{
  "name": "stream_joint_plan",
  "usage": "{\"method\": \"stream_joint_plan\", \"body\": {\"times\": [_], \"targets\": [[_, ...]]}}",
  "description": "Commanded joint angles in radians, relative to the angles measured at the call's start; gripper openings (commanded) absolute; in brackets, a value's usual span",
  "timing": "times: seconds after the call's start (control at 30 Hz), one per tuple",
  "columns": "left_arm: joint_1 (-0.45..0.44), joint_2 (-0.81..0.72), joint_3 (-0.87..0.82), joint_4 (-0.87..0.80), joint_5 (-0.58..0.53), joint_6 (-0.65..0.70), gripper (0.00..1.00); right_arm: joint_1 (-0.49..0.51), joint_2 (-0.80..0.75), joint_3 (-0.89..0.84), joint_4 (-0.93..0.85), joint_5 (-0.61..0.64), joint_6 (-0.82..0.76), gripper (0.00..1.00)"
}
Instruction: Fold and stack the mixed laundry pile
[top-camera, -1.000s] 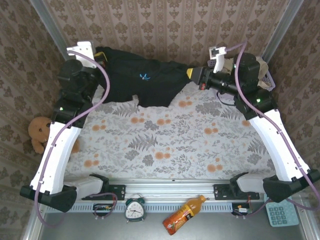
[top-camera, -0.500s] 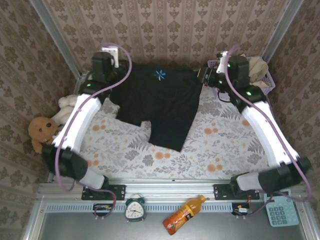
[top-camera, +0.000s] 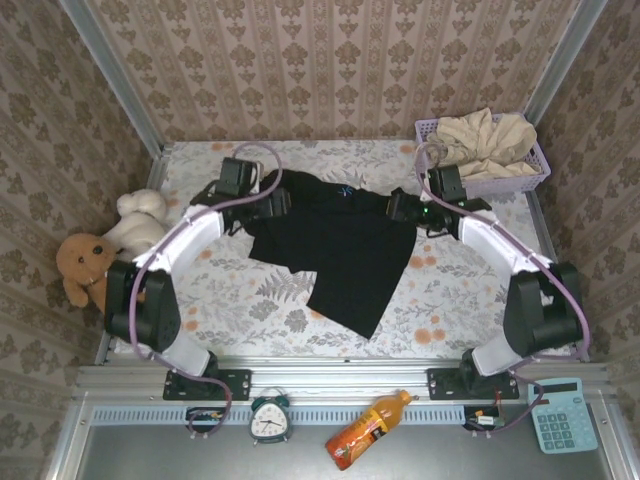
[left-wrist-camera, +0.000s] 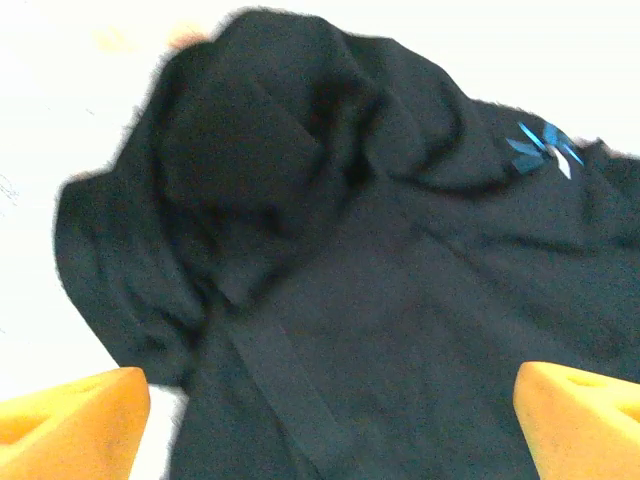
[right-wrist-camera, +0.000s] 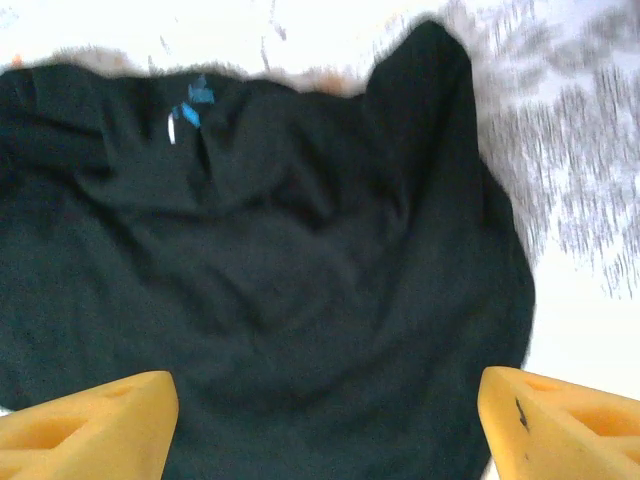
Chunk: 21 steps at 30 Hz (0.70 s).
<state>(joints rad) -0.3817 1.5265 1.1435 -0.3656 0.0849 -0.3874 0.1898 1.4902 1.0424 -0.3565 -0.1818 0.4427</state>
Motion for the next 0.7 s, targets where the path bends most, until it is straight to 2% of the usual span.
{"method": "stream_joint_plan", "body": {"times": [0.0,0.2,0.27,0.33,0.53,0.67], "targets": [[-0.067,-0.028,-0.125,0.030,0.023,-0.116,0.86,0.053,-0.052,-0.098,-0.091,0.053,0.027,0.80],[-0.163,-0.012,-0.261,0.110,0.035,-0.242,0.72,0.140,-0.053,-0.194,-0.042,0.048,0.133,0.79],[-0.190,0.005,-0.263,0.087,0.008,-0.251,0.66,0.174,-0.043,-0.213,-0.037,0.076,0.165,0.79],[-0.218,0.024,-0.268,0.072,-0.015,-0.255,0.66,0.195,-0.029,-0.241,-0.020,0.081,0.200,0.79],[-0.255,0.089,-0.273,0.083,0.012,-0.265,0.54,0.217,-0.011,-0.281,-0.013,0.118,0.231,0.79],[-0.272,0.128,-0.261,0.012,-0.060,-0.233,0.51,0.218,-0.032,-0.288,-0.016,0.145,0.232,0.79]]}}
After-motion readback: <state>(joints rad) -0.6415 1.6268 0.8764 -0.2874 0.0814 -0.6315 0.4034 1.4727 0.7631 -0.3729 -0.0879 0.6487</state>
